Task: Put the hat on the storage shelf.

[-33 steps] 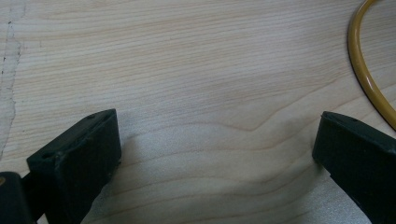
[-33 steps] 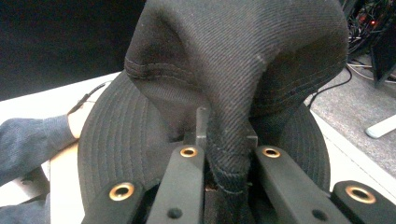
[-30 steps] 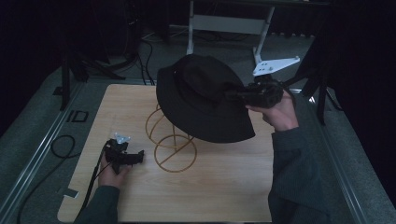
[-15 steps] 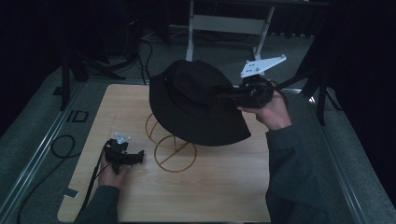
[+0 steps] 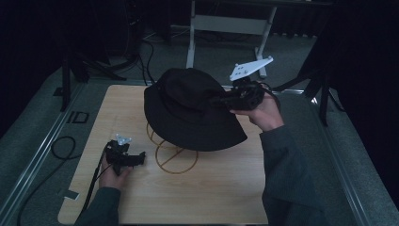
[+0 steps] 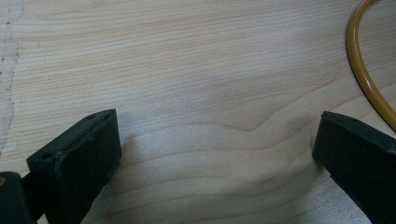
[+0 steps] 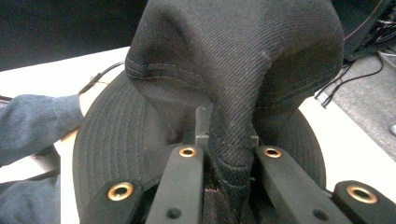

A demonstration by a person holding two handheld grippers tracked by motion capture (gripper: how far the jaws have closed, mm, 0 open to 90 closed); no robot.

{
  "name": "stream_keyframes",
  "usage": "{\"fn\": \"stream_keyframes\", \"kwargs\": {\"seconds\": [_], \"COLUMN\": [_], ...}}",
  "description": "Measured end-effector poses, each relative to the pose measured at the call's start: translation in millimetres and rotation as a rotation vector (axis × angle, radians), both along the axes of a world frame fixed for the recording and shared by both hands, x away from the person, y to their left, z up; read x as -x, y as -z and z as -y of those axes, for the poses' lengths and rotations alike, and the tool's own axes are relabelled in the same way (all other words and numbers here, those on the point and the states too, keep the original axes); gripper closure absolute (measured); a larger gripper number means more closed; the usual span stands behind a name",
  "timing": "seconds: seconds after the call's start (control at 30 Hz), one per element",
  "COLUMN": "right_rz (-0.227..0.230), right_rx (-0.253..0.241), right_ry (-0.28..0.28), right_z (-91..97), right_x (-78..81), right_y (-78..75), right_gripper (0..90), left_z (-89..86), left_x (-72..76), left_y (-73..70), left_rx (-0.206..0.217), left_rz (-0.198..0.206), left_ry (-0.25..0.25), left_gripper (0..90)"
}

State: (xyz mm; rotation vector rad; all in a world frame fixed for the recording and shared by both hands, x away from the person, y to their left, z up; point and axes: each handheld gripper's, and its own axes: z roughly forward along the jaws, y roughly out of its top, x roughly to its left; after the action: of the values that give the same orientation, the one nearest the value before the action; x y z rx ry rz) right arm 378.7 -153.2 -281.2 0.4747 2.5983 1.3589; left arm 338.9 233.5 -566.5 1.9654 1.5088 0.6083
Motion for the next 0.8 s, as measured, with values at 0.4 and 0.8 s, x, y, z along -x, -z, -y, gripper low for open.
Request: {"fn": "stream_keyframes", "kwargs": {"seconds": [0.4, 0.8], "right_rz": [-0.055, -0.085], "right_rx": [0.078, 0.161], "right_ry": [-0.034, -0.069], "right_z": [-16.5, -35.0], "right_x": [-7.3, -9.4], "right_y": [7.2, 9.3], "right_gripper": [81.8, 79.9], "left_z": [0.0, -0.2], "left_x": [-0.1, 0.0], "left_y": [0.0, -0.2], "left_rx": [0.0, -0.002], "left_rz": [0.002, -0.001], "left_ry": [-0.001, 0.002], "left_gripper": [1.3, 1.3]}}
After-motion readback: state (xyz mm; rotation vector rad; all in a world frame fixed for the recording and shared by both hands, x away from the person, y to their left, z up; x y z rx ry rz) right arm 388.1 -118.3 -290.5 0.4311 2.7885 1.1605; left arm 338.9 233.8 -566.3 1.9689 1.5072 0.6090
